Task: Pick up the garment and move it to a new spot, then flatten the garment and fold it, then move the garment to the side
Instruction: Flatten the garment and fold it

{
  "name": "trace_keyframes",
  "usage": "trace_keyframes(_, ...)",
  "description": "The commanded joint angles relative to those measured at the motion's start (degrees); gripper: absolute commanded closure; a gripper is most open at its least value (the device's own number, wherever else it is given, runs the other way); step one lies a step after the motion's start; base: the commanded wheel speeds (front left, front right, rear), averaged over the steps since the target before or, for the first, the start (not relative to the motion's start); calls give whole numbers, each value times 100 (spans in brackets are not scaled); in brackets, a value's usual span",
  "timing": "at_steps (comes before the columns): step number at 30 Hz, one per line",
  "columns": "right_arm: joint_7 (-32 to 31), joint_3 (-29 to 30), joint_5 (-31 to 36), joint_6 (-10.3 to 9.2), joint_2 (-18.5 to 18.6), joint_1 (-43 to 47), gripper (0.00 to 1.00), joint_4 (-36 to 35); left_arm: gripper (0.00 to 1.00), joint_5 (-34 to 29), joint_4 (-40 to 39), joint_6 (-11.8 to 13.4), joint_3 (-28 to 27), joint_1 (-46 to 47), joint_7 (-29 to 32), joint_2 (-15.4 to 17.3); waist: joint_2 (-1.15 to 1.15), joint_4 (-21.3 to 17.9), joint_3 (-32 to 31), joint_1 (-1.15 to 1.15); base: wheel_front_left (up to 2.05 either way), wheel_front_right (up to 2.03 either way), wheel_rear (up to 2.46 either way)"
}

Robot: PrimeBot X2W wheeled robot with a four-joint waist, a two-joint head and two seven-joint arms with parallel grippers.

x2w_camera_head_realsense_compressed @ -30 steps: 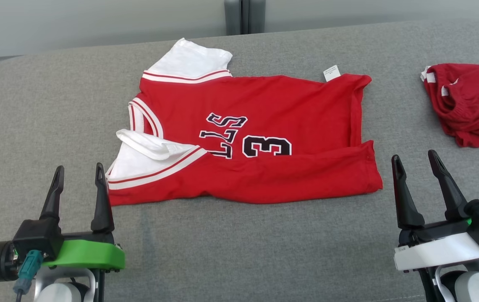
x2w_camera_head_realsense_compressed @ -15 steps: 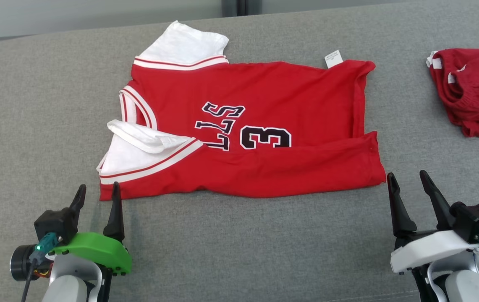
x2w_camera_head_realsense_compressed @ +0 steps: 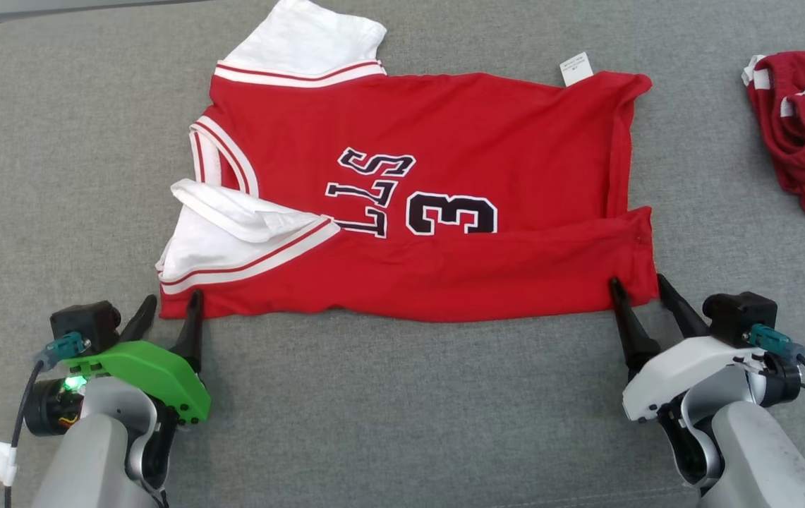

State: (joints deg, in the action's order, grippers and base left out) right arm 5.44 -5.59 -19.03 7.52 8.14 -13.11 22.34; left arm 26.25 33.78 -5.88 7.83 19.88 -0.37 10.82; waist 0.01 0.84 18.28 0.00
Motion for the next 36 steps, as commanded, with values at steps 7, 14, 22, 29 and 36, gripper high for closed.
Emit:
trace_keyframes(7,-101,-115,-246,-8,93,70,100,-232,100,478,-350,-117,-43,-280,-258,-17,-1,46,-55,0,0,0,0)
trace_keyframes(14,-189,-94,-235,-7,211,499,100,-847,100,578,-994,2,-129,-904,-408,58,-1,192,-215,0,0,0,0)
trace_keyframes(22,-469,220,-407,-9,273,1434,100,-1471,100,724,-1686,318,-162,-1798,-114,21,-1,427,-478,0,0,0,0)
trace_keyframes(29,-598,512,-519,-10,134,2046,100,-1379,100,796,-1999,411,-50,-2256,98,-90,-1,537,-755,0,0,0,0)
trace_keyframes(36,-256,504,-328,-7,48,1936,0,-1482,0,347,-2182,663,-1,-2166,-564,-124,-1,415,-905,0,0,0,0)
